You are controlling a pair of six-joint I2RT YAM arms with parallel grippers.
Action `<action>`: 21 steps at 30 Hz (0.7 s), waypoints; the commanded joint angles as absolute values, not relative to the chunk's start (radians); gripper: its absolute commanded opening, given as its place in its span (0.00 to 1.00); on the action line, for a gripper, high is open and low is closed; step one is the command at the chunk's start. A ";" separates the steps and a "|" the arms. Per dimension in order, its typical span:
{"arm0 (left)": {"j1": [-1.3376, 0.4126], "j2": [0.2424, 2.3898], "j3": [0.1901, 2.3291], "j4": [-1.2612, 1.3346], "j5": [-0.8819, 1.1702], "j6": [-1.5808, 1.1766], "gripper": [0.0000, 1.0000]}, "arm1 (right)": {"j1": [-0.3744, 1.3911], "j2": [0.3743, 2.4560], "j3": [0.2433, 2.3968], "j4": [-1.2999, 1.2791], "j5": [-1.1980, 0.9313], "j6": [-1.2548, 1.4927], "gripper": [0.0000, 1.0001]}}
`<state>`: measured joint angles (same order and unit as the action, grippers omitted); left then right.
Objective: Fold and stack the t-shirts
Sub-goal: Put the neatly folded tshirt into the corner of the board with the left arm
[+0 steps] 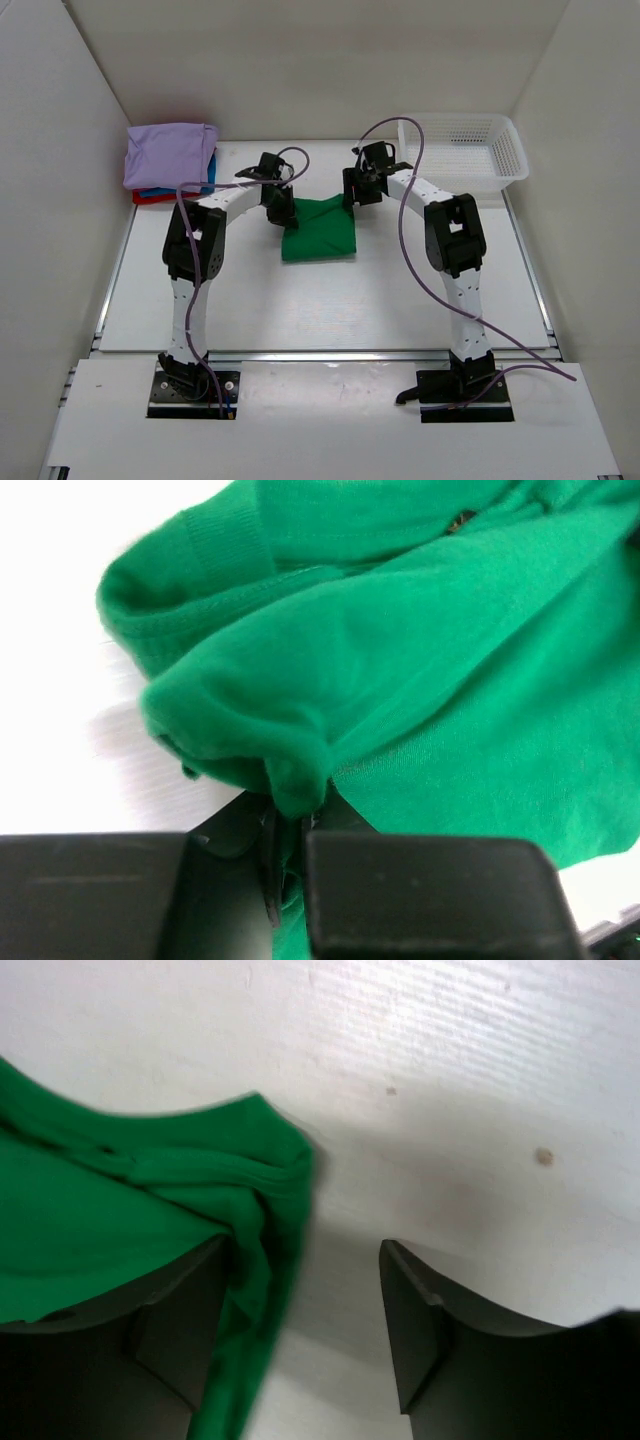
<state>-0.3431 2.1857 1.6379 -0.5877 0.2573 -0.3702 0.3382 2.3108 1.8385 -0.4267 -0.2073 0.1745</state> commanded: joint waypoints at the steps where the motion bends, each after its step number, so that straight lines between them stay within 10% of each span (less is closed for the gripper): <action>1: -0.305 2.129 1.764 -0.754 0.120 -0.275 0.00 | 0.337 2.197 1.796 -0.446 -0.141 0.141 0.60; 9: -0.290 2.330 2.474 -1.098 -0.248 -0.061 0.00 | 0.315 1.927 1.620 -0.425 -0.087 0.135 0.74; 21: -0.154 2.359 2.606 -0.962 -0.397 0.067 0.00 | 0.236 1.528 1.336 -0.331 -0.140 0.207 0.84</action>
